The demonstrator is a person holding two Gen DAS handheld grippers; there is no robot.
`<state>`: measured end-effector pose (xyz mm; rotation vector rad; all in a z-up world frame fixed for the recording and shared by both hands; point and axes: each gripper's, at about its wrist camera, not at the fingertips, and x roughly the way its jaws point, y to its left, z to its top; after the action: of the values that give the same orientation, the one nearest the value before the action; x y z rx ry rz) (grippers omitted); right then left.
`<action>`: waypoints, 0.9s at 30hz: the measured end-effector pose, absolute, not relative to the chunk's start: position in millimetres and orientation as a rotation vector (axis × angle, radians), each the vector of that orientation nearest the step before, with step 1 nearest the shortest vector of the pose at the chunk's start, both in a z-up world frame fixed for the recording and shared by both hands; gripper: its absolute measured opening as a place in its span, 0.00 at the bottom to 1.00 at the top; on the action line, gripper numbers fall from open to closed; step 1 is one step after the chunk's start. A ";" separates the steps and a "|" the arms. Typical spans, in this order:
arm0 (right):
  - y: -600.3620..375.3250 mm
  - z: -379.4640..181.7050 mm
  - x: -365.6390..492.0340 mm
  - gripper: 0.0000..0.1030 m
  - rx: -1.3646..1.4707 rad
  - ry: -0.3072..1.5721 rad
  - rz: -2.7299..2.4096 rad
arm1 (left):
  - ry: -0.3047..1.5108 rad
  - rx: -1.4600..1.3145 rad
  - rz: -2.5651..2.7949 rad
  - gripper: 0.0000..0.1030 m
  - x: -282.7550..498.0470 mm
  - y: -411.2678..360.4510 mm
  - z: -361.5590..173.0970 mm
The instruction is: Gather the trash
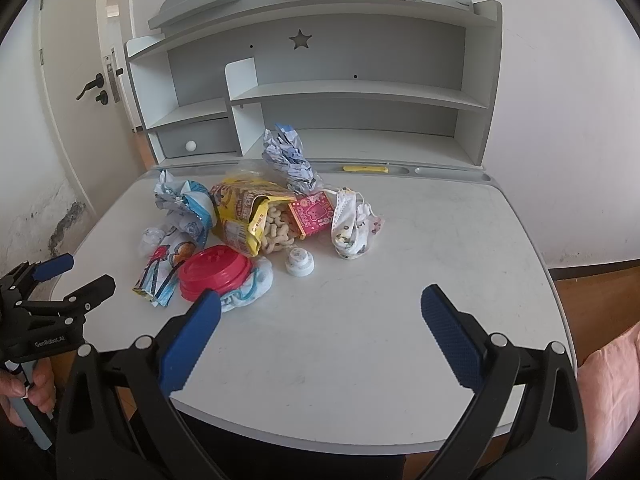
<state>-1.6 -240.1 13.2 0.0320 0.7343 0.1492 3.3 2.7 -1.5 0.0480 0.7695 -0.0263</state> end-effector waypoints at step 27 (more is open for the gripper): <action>-237.4 12.6 -2.0 0.94 0.026 0.735 0.153 | 0.770 0.050 -0.020 0.94 4.0 3.3 -3.6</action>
<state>-2.0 -237.4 12.6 0.0262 0.7349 0.1531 4.0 3.3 -3.6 0.0497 0.7700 -0.0202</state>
